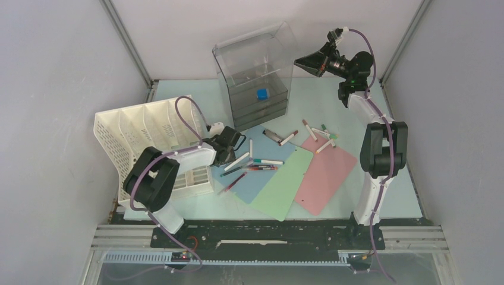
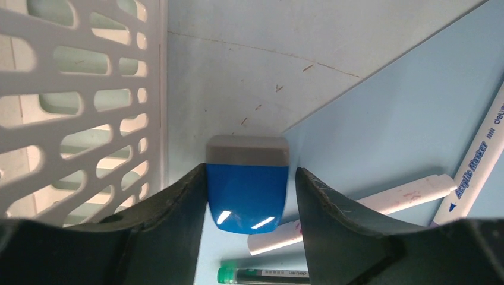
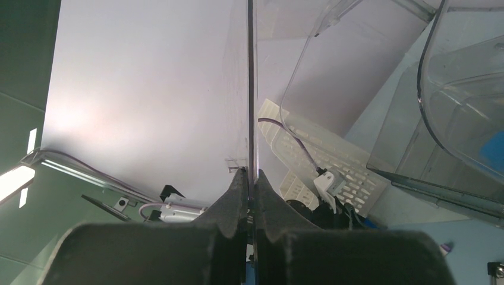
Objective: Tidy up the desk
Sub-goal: Pick up the stationery from the center of the board.
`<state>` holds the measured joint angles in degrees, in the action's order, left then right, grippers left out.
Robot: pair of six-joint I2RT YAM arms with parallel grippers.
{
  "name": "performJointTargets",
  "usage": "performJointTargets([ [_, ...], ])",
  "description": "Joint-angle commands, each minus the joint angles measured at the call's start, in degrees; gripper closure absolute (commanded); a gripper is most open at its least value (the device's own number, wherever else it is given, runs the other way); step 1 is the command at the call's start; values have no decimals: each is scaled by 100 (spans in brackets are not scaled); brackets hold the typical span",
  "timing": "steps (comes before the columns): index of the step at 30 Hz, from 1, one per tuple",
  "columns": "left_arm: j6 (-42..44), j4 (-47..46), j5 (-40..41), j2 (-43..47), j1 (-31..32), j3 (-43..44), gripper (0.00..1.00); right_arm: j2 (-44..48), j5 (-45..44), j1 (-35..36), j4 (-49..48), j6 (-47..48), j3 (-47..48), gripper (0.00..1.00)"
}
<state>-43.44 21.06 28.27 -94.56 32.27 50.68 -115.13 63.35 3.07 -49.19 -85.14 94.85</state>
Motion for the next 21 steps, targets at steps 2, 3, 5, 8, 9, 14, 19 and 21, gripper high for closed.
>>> performJointTargets([
  [2, -150, -101, -165, -173, -73, -91, 42, 129, -154, -21, -302, 192, 18, 98],
  [3, -132, -128, -178, -178, -74, -93, 45, 133, -155, -18, -302, 189, 11, 98],
  [5, -102, -168, -200, -170, -72, -108, 48, 134, -154, -17, -302, 187, 9, 98],
  [8, -27, -210, -272, -168, -75, -100, 51, 140, -156, -17, -300, 190, 15, 98],
  [9, 2, -230, -302, -159, -72, -94, 52, 145, -163, -17, -302, 183, 16, 98],
  [14, 154, -341, -522, -108, -73, -84, 53, 146, -164, -8, -299, 185, 15, 99],
  [19, 196, -547, -555, 242, -63, -235, 69, 162, -152, -8, -299, 191, 7, 98],
  [21, 251, -669, -601, 464, -36, -322, 73, 160, -153, -8, -299, 193, 3, 98],
])
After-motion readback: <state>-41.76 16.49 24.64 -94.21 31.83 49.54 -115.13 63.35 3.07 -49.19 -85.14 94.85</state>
